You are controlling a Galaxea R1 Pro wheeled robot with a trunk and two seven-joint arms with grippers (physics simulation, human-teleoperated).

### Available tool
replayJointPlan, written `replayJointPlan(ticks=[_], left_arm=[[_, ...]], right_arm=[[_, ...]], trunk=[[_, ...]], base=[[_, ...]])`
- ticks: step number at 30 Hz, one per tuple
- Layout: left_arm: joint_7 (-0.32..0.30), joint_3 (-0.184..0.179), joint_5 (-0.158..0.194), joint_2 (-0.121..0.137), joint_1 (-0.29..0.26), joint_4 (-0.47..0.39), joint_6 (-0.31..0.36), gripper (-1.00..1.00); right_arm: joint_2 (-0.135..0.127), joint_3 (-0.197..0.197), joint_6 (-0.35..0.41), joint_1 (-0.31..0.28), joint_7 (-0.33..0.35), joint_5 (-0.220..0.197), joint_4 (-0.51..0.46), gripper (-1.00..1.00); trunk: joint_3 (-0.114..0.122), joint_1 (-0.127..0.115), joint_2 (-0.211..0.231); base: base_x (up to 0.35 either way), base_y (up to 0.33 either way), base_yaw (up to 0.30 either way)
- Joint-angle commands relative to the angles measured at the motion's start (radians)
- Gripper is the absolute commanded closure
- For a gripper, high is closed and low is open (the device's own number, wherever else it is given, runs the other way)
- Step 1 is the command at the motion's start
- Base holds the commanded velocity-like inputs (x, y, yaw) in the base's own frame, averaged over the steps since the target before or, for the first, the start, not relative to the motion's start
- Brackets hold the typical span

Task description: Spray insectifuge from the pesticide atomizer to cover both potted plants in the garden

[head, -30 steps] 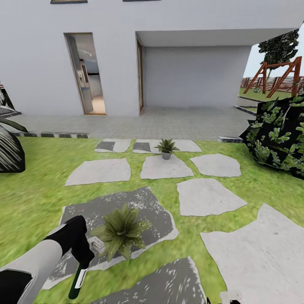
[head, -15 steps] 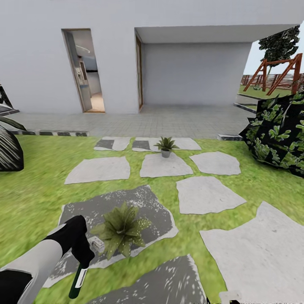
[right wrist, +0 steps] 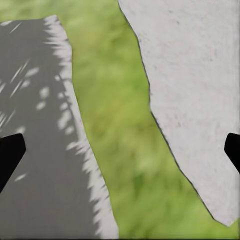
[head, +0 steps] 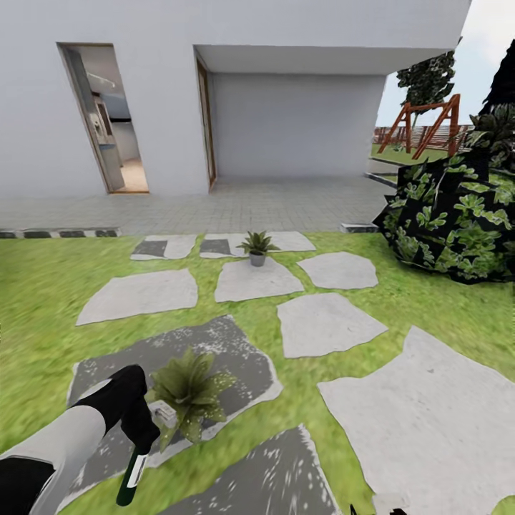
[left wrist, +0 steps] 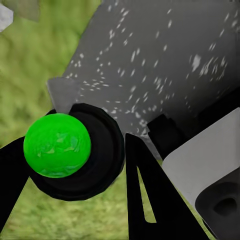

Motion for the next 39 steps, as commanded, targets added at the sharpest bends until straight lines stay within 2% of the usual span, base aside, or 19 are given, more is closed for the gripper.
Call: replayJointPlan(ticks=[1,15,30,39], left_arm=[[-0.008,-0.002,-0.007,0.000,0.000,-0.002,0.006,1.00],[-0.005,-0.004,-0.007,0.000,0.000,-0.001,0.007,1.00],[-0.006,-0.004,-0.007,0.000,0.000,-0.001,0.007,1.00],[-0.009,-0.003,-0.005,-0.002,0.000,-0.018,0.006,1.00]], right_arm=[[0.000,-0.006,-0.003,-0.001,-0.004,0.011,0.002,-1.00],[0.000,-0.006,-0.003,-0.001,-0.004,0.011,0.002,-1.00],[0.000,-0.006,-0.003,-0.001,-0.004,0.011,0.001,-1.00],[-0.005,-0.006,-0.002,-0.001,-0.002,0.012,0.001,-1.00]], trunk=[[-0.001,0.000,0.000],[-0.001,0.000,0.000],[-0.001,0.000,0.000],[-0.001,0.000,0.000]], base=[[0.000,0.221,-0.029],[0.000,0.296,-0.005],[0.000,0.304,-0.251],[0.000,0.100,-0.028]])
